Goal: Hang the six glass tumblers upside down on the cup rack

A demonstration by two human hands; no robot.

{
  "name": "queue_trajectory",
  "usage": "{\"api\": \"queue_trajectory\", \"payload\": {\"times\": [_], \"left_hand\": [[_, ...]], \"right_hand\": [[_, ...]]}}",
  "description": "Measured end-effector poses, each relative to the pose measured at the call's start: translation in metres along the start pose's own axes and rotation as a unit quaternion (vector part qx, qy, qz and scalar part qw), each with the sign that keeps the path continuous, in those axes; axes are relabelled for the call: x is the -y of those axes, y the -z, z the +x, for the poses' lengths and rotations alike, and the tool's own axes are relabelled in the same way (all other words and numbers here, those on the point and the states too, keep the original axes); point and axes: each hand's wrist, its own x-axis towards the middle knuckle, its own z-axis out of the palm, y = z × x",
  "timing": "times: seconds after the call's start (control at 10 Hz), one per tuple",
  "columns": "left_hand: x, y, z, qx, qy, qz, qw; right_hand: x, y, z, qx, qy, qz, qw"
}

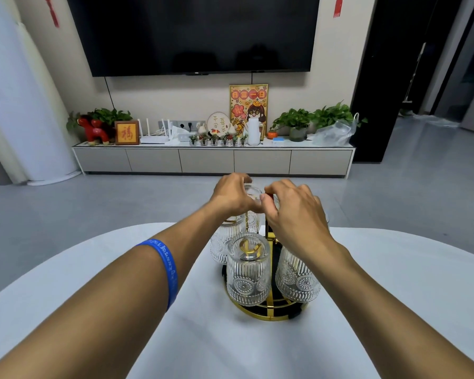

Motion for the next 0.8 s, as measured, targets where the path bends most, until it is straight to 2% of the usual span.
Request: {"api": "queue_trajectory", "payload": {"times": [0.2, 0.3, 0.4, 0.6, 0.8], "left_hand": [[-0.002, 0.003, -0.001, 0.058, 0.018, 0.057, 0.997], [-0.004, 0.018, -0.011, 0.092, 0.037, 0.135, 0.986], [0.001, 0.027, -0.022, 0.093, 0.046, 0.151, 0.983], [0.01, 0.036, -0.04, 0.08, 0.049, 0.096, 0.991], [0.002, 0.039, -0.06, 0.063, 0.038, 0.032, 0.997]], "right_hand": [[0.0, 0.001, 0.0, -0.002, -0.001, -0.016, 1.0], [0.002, 0.003, 0.0, 0.003, -0.002, -0.023, 1.0], [0.004, 0.003, 0.0, 0.006, -0.009, -0.022, 1.0], [0.003, 0.006, -0.001, 0.008, -0.013, -0.036, 0.999], [0.007, 0.012, -0.004, 0.034, -0.031, 0.013, 0.999]]}}
